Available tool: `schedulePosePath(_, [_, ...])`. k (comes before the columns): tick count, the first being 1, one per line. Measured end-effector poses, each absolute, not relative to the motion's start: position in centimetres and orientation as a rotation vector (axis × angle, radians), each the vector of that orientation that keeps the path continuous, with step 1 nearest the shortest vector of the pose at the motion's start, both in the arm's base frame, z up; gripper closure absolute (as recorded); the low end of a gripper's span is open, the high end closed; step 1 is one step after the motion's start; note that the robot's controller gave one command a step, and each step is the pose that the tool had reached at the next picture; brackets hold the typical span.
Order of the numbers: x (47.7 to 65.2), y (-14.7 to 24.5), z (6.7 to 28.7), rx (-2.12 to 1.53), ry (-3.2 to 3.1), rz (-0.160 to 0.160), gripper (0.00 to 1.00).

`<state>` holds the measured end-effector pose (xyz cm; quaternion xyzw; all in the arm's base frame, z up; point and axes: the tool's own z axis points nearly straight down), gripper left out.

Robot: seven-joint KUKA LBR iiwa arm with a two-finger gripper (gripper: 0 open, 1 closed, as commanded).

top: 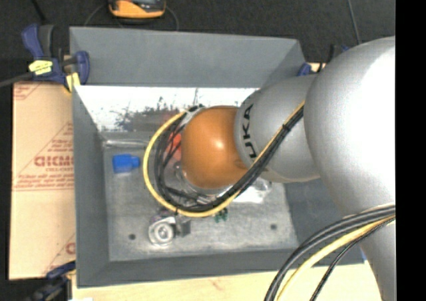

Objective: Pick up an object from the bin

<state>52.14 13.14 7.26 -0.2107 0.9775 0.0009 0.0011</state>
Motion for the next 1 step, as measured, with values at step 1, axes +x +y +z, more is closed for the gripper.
schedulePosePath(1, [53.64, 12.81, 28.15, -0.572, 3.077, -0.001, 1.00])
